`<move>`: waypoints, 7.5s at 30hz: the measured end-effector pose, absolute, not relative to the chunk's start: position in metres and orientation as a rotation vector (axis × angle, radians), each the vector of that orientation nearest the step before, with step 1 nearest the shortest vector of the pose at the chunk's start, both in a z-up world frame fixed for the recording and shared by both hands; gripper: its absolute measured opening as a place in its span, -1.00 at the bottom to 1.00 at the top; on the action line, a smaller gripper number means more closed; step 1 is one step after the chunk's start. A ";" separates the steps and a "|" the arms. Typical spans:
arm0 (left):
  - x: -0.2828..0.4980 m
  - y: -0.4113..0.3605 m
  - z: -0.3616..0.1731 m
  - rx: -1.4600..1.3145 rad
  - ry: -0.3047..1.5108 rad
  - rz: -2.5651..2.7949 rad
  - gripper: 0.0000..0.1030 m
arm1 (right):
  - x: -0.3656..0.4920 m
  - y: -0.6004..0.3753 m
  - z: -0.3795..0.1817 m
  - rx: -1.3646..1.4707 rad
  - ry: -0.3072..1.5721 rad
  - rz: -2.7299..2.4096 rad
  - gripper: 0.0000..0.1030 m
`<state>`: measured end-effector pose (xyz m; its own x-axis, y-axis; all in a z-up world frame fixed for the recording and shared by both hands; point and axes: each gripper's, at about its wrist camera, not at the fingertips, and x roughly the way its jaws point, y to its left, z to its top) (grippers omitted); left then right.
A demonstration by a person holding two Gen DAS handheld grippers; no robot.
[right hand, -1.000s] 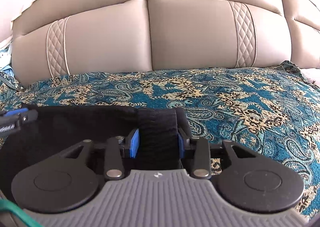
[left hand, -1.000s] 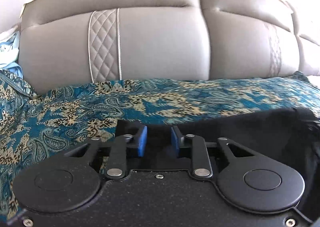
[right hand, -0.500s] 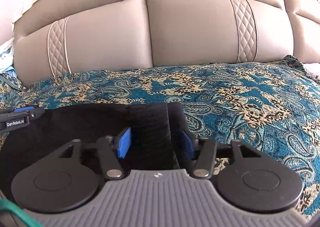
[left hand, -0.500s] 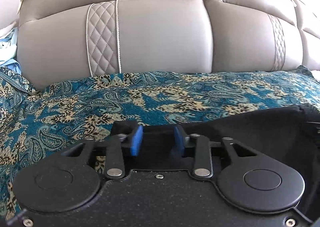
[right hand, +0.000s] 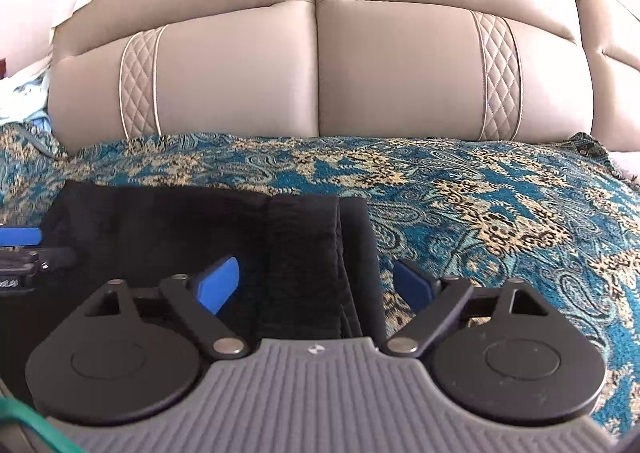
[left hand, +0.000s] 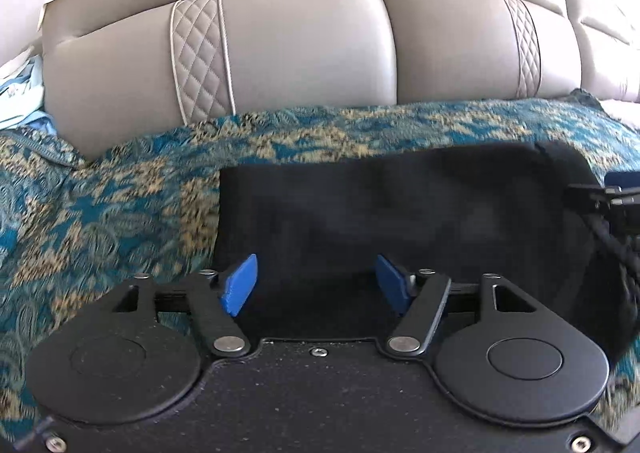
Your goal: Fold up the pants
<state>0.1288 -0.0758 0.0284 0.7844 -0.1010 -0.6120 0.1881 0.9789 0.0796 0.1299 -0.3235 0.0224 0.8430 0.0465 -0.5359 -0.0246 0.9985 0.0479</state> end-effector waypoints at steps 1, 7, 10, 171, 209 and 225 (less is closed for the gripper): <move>0.123 -0.075 0.027 0.142 0.655 -0.153 0.41 | 0.128 -0.324 0.022 0.030 0.568 0.040 0.86; 0.084 -0.070 0.019 0.129 0.675 -0.146 0.62 | 0.115 -0.331 0.015 0.005 0.594 0.068 0.94; 0.065 -0.068 0.016 0.133 0.685 -0.144 0.65 | 0.109 -0.336 0.011 0.005 0.605 0.081 0.98; 0.089 0.019 -0.012 0.002 0.670 0.000 1.00 | 0.107 -0.173 -0.009 -0.061 0.536 0.123 1.00; 0.103 0.025 -0.012 -0.015 0.698 0.017 1.00 | 0.110 -0.167 -0.012 -0.070 0.519 0.118 1.00; 0.104 0.026 -0.013 -0.016 0.700 0.017 1.00 | 0.110 -0.165 -0.012 -0.070 0.519 0.116 1.00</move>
<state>0.1036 0.0255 -0.0126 0.7646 0.0102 -0.6444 -0.0210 0.9997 -0.0091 0.1099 -0.1649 -0.0122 0.8620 0.0924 -0.4984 -0.1278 0.9911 -0.0372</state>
